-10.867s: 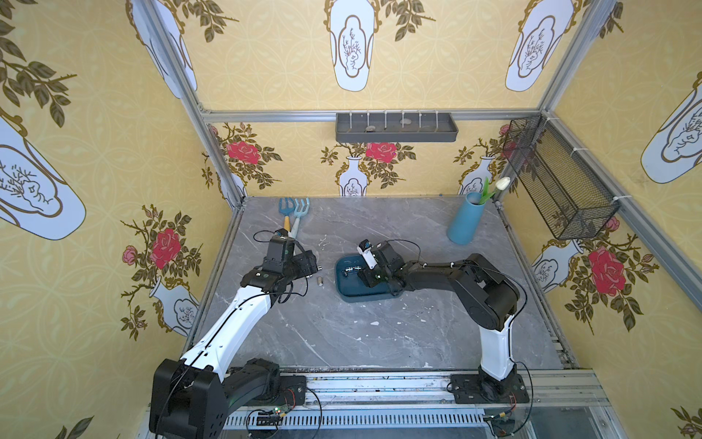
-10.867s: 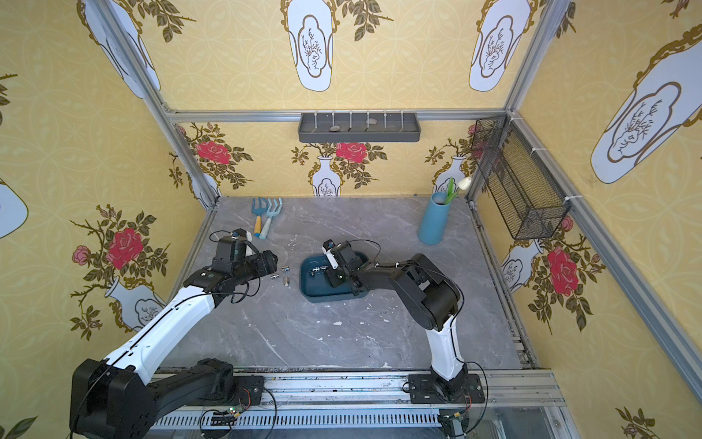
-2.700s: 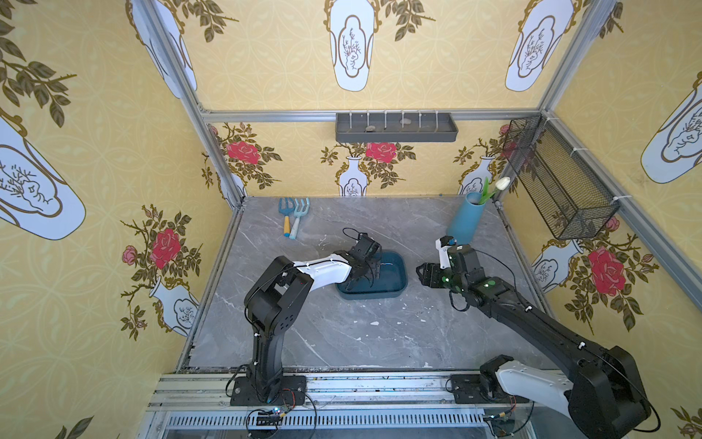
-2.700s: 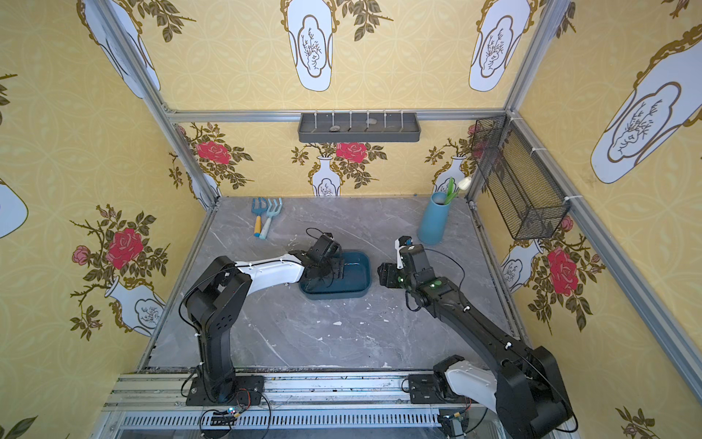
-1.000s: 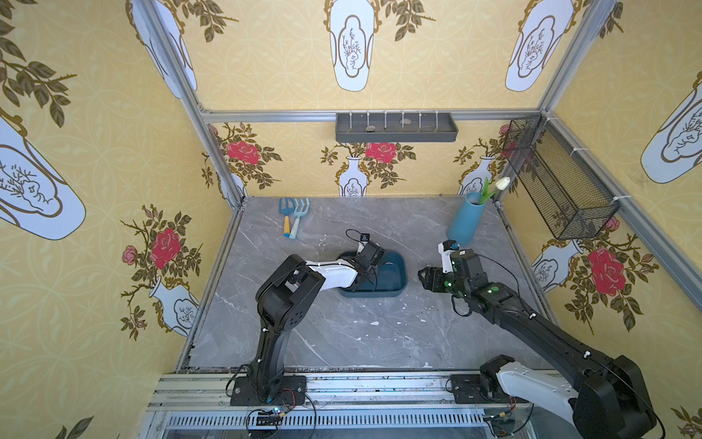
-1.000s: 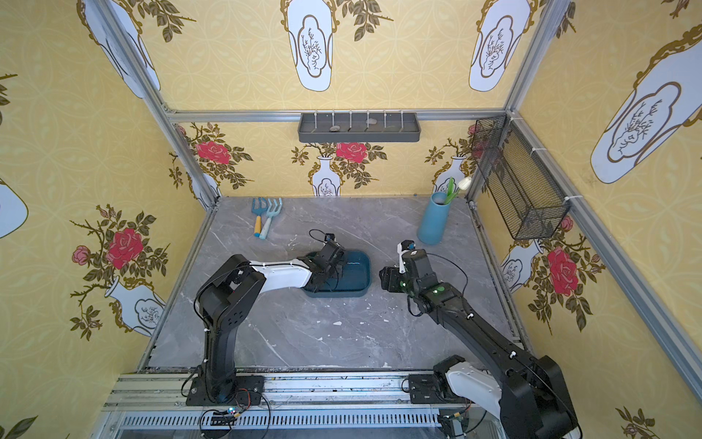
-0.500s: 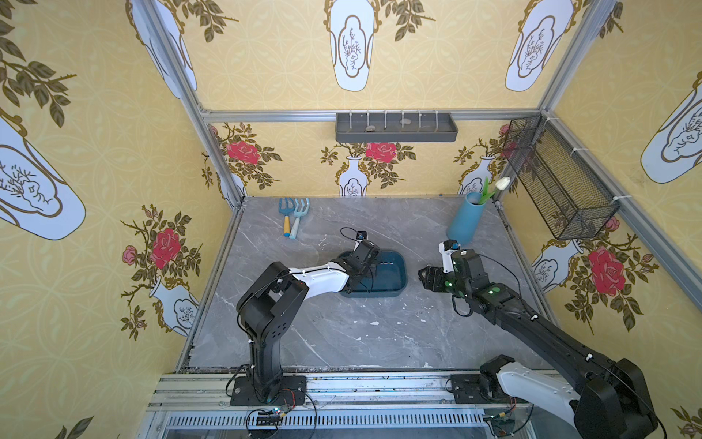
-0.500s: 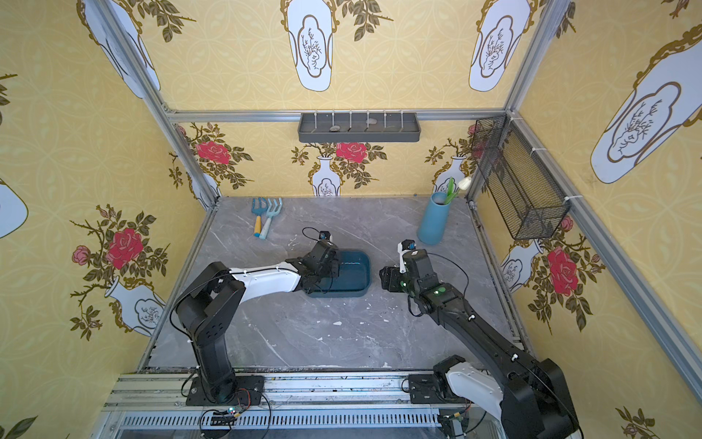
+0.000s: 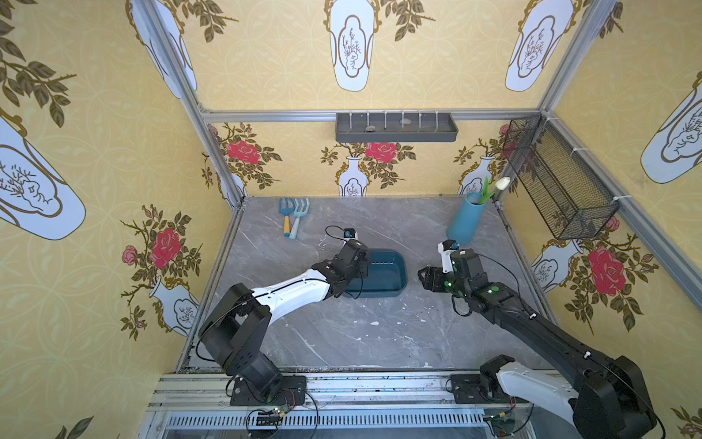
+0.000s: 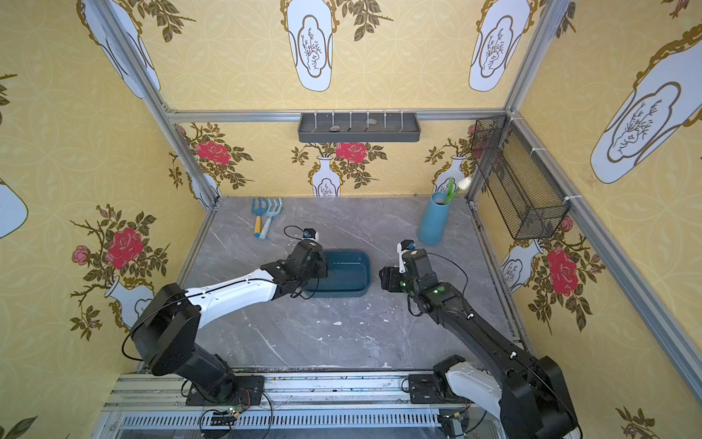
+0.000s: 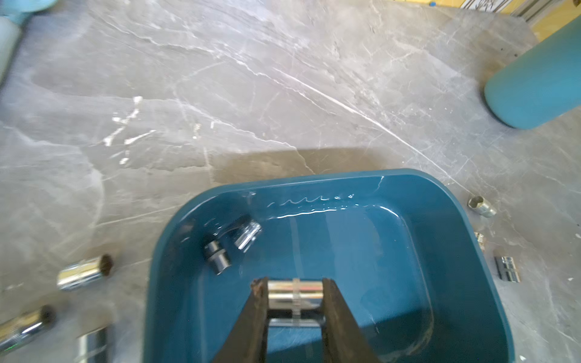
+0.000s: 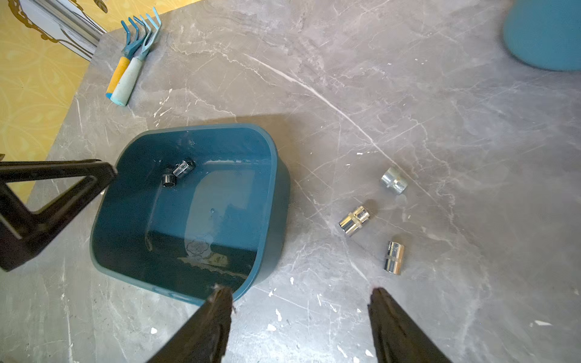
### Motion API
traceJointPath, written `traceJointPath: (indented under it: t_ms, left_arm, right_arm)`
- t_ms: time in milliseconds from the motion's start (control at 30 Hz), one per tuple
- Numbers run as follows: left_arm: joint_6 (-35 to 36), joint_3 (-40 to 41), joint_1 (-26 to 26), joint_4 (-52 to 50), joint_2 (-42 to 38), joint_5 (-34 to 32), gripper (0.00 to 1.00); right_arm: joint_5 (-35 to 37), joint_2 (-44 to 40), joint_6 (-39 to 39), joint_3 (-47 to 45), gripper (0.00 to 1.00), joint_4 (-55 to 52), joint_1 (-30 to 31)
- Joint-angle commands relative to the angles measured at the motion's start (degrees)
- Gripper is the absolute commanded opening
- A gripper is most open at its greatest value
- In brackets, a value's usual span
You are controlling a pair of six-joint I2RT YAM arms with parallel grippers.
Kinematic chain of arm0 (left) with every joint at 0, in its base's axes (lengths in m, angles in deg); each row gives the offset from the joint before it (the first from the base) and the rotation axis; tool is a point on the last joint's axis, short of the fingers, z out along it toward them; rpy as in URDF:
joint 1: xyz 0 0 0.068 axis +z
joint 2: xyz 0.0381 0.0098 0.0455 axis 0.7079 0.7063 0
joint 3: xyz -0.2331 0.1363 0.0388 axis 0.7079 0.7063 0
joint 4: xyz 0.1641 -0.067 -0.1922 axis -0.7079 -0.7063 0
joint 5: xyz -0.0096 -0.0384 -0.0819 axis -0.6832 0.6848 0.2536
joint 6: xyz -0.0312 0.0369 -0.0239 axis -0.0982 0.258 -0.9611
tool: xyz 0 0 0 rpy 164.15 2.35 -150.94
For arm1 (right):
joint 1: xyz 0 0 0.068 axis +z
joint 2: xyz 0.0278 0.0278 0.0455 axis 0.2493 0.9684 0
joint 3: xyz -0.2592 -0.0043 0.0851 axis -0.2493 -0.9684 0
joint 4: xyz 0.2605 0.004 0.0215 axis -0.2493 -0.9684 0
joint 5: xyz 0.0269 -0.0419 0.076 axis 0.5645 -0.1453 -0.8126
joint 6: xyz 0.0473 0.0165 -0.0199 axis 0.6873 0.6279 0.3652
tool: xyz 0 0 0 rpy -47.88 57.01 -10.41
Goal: Take out the socket from the storage box
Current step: Place the socket head at the center of the board.
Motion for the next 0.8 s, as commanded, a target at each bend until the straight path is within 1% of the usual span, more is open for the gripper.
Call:
traceJointPath:
  t_ms: [0, 267, 433, 533, 600, 767]
  left_arm:
    - [-0.9, 2.1, 0.8, -2.8, -3.2, -2.1, 0.28]
    - [-2.7, 9.0, 4.6, -6.5, -13.0, -3.3, 0.29]
    - [-4.1, 13.2, 7.9, -7.8, -16.9, -2.6, 0.29]
    - [-4.1, 15.6, 9.8, -8.0, -18.3, -1.9, 0.29]
    - [-6.0, 17.1, 10.9, -7.5, -18.5, -1.3, 0.29]
    - [-7.6, 19.7, 13.3, -5.8, -16.6, 0.1, 0.29]
  right_arm:
    - [-0.6, 0.1, 0.2, 0.3, 0.73, 1.5, 0.1]
    - [-1.4, 0.5, 0.8, 0.2, 0.73, 2.3, 0.2]
    - [-1.8, 0.7, 1.1, 0.2, 0.74, 2.7, 0.3]
    - [-2.0, 1.0, 1.2, 0.2, 0.74, 3.0, 0.2]
    - [-2.1, 1.1, 1.2, 0.3, 0.74, 3.0, 0.3]
    - [-2.2, 1.4, 1.4, 0.3, 0.74, 3.1, 0.3]
